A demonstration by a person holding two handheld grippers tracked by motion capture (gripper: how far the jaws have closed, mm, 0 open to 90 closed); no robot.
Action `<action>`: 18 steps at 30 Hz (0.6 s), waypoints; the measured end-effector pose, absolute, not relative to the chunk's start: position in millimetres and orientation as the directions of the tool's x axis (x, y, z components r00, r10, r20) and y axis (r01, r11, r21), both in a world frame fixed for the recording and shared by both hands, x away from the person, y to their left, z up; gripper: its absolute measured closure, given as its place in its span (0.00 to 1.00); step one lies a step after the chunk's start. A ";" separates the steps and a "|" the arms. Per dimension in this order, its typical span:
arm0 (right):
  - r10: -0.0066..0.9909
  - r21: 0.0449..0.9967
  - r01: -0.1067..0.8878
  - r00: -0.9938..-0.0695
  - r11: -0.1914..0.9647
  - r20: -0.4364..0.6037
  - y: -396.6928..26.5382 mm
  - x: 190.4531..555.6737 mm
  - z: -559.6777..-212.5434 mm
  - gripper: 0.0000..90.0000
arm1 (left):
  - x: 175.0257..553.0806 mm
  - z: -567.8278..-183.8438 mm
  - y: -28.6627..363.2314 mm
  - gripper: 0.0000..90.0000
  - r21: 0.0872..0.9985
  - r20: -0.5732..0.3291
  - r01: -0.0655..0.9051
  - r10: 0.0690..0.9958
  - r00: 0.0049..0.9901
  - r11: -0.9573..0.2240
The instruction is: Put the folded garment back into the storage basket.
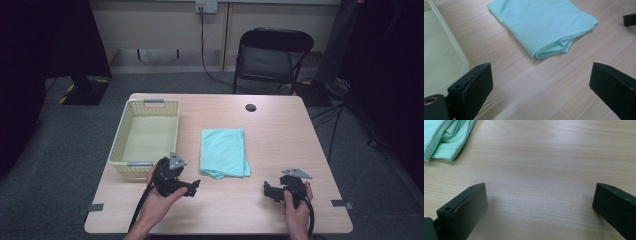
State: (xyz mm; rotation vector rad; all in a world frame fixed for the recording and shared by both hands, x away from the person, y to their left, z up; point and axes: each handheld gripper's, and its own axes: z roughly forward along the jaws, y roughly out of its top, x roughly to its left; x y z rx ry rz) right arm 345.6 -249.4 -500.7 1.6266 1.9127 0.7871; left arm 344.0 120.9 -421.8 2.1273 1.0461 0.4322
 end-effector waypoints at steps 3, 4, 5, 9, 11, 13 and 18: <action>0.988 0.709 0.695 -0.157 0.117 -0.009 -249.4 345.6 -500.7 0.00 | 345.4 -419.7 117.1 0.05 0.728 -0.015 0.544 0.785 0.620 -0.416; 0.988 0.709 0.695 -0.157 0.117 -0.009 -249.4 345.6 -500.7 0.00 | 345.6 -418.7 115.4 0.05 0.729 -0.012 0.543 0.785 0.619 -0.417; 0.988 0.709 0.695 -0.157 0.117 -0.009 -249.4 345.6 -500.7 0.00 | 346.1 -417.7 113.5 0.05 0.731 -0.010 0.540 0.785 0.620 -0.417; 0.988 0.709 0.695 -0.157 0.117 -0.009 -249.4 345.6 -500.7 0.00 | 349.8 -415.6 107.2 0.05 0.741 -0.025 0.537 0.782 0.623 -0.404; 0.988 0.709 0.695 -0.157 0.117 -0.009 -249.4 345.6 -500.7 0.00 | 351.6 -415.5 103.1 0.05 0.740 -0.031 0.539 0.779 0.626 -0.403; 0.988 0.709 0.695 -0.157 0.117 -0.009 -249.4 345.6 -500.7 0.00 | 352.9 -414.8 98.8 0.05 0.739 -0.026 0.534 0.775 0.632 -0.411; 0.988 0.709 0.695 -0.157 0.117 -0.009 -249.4 345.6 -500.7 0.00 | 355.3 -412.5 91.2 0.05 0.742 -0.027 0.529 0.770 0.637 -0.412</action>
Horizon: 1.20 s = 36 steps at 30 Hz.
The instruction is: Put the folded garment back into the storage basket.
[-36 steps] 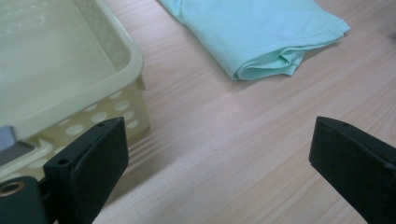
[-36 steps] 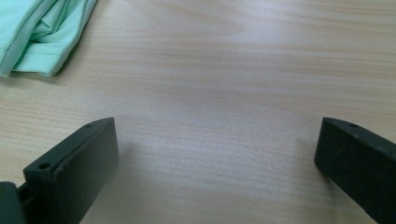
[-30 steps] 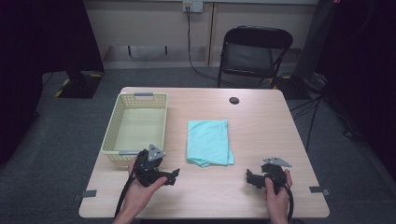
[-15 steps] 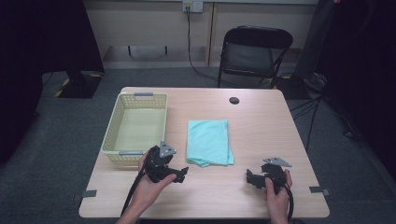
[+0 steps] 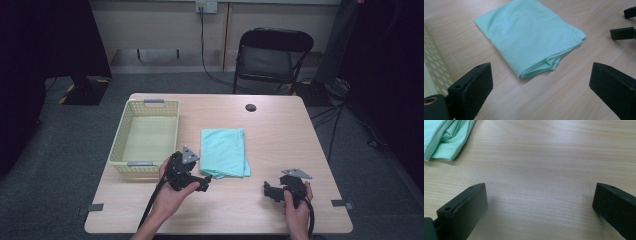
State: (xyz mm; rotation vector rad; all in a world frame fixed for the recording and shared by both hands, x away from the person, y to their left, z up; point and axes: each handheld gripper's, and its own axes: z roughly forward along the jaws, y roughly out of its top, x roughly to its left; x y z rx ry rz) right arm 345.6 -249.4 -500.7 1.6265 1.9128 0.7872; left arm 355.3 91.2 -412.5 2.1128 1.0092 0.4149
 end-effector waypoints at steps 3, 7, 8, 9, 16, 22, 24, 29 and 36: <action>0.988 0.709 0.695 -0.157 0.117 -0.009 -249.4 345.6 -500.7 0.00 | 357.6 -410.1 89.0 0.05 0.744 -0.030 0.529 0.770 0.637 -0.408; 0.988 0.709 0.695 -0.157 0.117 -0.009 -249.4 345.6 -500.7 0.00 | 361.0 -407.1 85.3 0.05 0.747 -0.035 0.526 0.767 0.641 -0.405; 0.988 0.709 0.695 -0.157 0.117 -0.009 -249.4 345.6 -500.7 0.00 | 361.9 -406.5 84.4 0.05 0.748 -0.032 0.524 0.766 0.642 -0.408; 0.988 0.709 0.695 -0.157 0.117 -0.009 -249.4 345.6 -500.7 0.00 | 362.7 -405.9 83.5 0.05 0.746 -0.031 0.525 0.767 0.641 -0.409; 0.988 0.709 0.695 -0.157 0.117 -0.009 -249.4 345.6 -500.7 0.00 | 370.4 -404.9 78.9 0.05 0.747 -0.036 0.531 0.774 0.633 -0.399; 0.988 0.709 0.695 -0.157 0.117 -0.009 -249.4 345.6 -500.7 0.00 | 376.1 -401.6 72.1 0.05 0.747 -0.031 0.527 0.770 0.637 -0.406; 0.988 0.709 0.695 -0.157 0.117 -0.009 -249.4 345.6 -500.7 0.00 | 377.7 -399.4 69.4 0.05 0.745 -0.020 0.522 0.768 0.640 -0.415; 0.988 0.709 0.695 -0.157 0.117 -0.009 -249.4 345.6 -500.7 0.00 | 383.3 -396.6 63.1 0.05 0.747 -0.015 0.517 0.766 0.642 -0.418; 0.988 0.709 0.695 -0.157 0.117 -0.009 -249.4 345.6 -500.7 0.00 | 394.7 -403.7 52.3 0.05 0.728 0.003 0.522 0.763 0.646 -0.444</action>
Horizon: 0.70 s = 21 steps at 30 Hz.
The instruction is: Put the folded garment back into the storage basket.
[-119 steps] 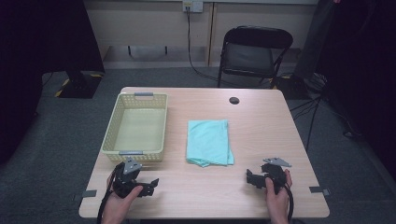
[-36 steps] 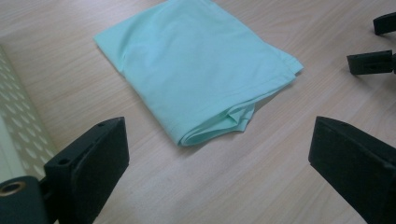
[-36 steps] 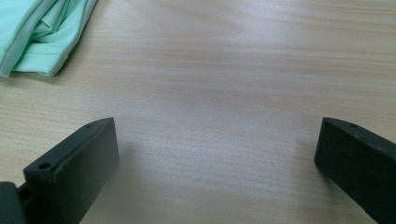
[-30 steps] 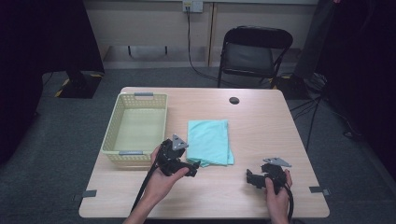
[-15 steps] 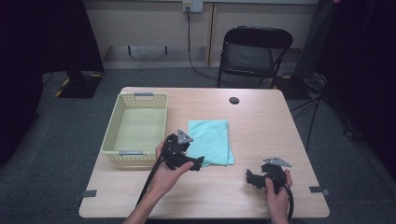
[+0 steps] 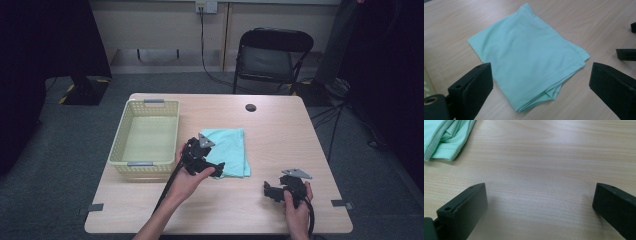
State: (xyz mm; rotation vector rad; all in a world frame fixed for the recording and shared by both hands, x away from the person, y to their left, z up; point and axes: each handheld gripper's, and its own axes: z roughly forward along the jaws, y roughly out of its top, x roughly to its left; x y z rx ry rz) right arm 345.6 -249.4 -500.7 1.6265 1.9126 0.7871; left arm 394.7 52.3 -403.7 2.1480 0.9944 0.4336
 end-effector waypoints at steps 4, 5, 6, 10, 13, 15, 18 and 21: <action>0.988 0.709 0.695 -0.157 0.117 -0.009 -249.4 345.6 -500.7 0.00 | 398.8 -403.2 47.3 0.05 0.723 0.002 0.527 0.764 0.645 -0.446; 0.988 0.709 0.695 -0.157 0.117 -0.009 -249.4 345.6 -500.7 0.00 | 400.0 -402.6 46.3 0.05 0.726 -0.002 0.527 0.765 0.644 -0.442; 0.988 0.709 0.695 -0.157 0.117 -0.009 -249.4 345.6 -500.7 0.00 | 401.3 -401.5 45.8 0.05 0.725 -0.002 0.526 0.763 0.646 -0.444; 0.988 0.709 0.695 -0.157 0.117 -0.009 -249.4 345.6 -500.7 0.00 | 407.2 -397.3 43.7 0.05 0.730 -0.010 0.530 0.768 0.641 -0.432; 0.988 0.709 0.695 -0.157 0.117 -0.009 -249.4 345.6 -500.7 0.00 | 411.0 -395.3 42.2 0.05 0.732 -0.021 0.534 0.770 0.638 -0.422; 0.988 0.709 0.695 -0.157 0.117 -0.009 -249.4 345.6 -500.7 0.00 | 412.3 -394.8 39.8 0.05 0.736 -0.011 0.526 0.769 0.639 -0.426; 0.988 0.709 0.695 -0.157 0.117 -0.009 -249.4 345.6 -500.7 0.00 | 416.8 -397.5 36.2 0.05 0.739 -0.022 0.531 0.771 0.636 -0.416; 0.988 0.709 0.695 -0.157 0.117 -0.009 -249.4 345.6 -500.7 0.00 | 421.7 -403.8 31.0 0.06 0.730 -0.029 0.541 0.772 0.635 -0.417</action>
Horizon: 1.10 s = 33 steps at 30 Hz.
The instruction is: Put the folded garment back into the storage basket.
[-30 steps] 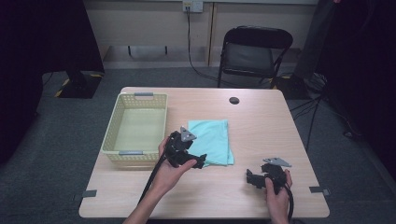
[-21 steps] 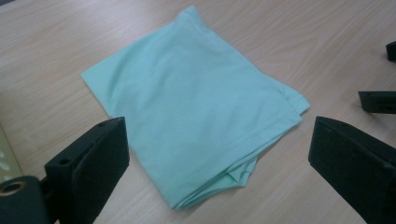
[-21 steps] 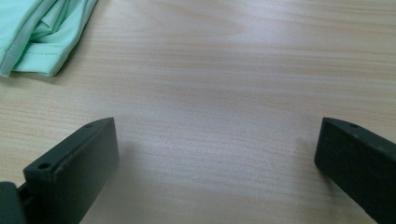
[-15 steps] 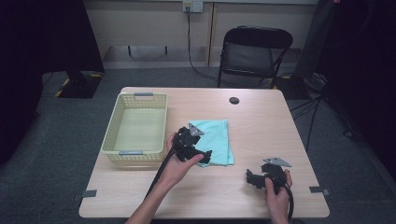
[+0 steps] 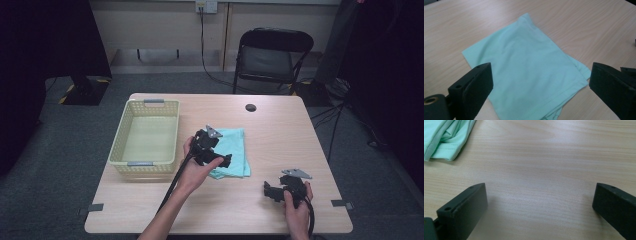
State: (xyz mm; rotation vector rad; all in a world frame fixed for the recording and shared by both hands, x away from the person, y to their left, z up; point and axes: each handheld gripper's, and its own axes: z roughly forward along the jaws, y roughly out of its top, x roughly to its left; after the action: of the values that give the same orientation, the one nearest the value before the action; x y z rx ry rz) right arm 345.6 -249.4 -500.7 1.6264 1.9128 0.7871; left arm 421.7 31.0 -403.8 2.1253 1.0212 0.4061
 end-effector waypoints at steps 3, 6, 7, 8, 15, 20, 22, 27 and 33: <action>0.988 0.709 0.695 -0.157 0.117 -0.009 -249.4 345.6 -500.7 0.00 | 426.5 -411.4 25.3 0.06 0.715 -0.018 0.547 0.771 0.636 -0.435; 0.988 0.709 0.695 -0.157 0.117 -0.009 -249.4 345.6 -500.7 0.00 | 432.4 -418.3 21.1 0.05 0.701 -0.018 0.559 0.773 0.634 -0.443; 0.988 0.709 0.695 -0.157 0.117 -0.009 -249.4 345.6 -500.7 0.00 | 434.6 -420.5 19.8 0.06 0.697 -0.022 0.565 0.774 0.632 -0.441; 0.988 0.709 0.695 -0.157 0.117 -0.009 -249.4 345.6 -500.7 0.00 | 436.9 -422.6 18.7 0.05 0.694 -0.029 0.572 0.777 0.629 -0.437; 0.988 0.709 0.695 -0.157 0.117 -0.009 -249.4 345.6 -500.7 0.00 | 452.1 -442.4 11.5 0.06 0.651 -0.058 0.629 0.799 0.599 -0.424; 0.988 0.709 0.695 -0.157 0.117 -0.009 -249.4 345.6 -500.7 0.00 | 457.2 -452.4 7.5 0.06 0.629 -0.064 0.655 0.813 0.579 -0.418; 0.988 0.709 0.695 -0.157 0.117 -0.009 -249.4 345.6 -500.7 0.00 | 457.9 -456.6 5.9 0.05 0.624 -0.055 0.659 0.818 0.572 -0.419; 0.988 0.709 0.695 -0.157 0.117 -0.009 -249.4 345.6 -500.7 0.00 | 460.3 -464.3 5.9 0.05 0.612 -0.083 0.685 0.829 0.553 -0.396; 0.988 0.709 0.695 -0.157 0.117 -0.009 -249.4 345.6 -500.7 0.00 | 462.0 -472.0 0.3 0.05 0.601 -0.051 0.682 0.832 0.553 -0.417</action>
State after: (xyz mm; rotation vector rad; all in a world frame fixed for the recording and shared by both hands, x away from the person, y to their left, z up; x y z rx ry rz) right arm 345.6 -249.4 -500.7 1.6263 1.9127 0.7870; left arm 462.0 0.3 -472.0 2.2176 1.2129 0.3424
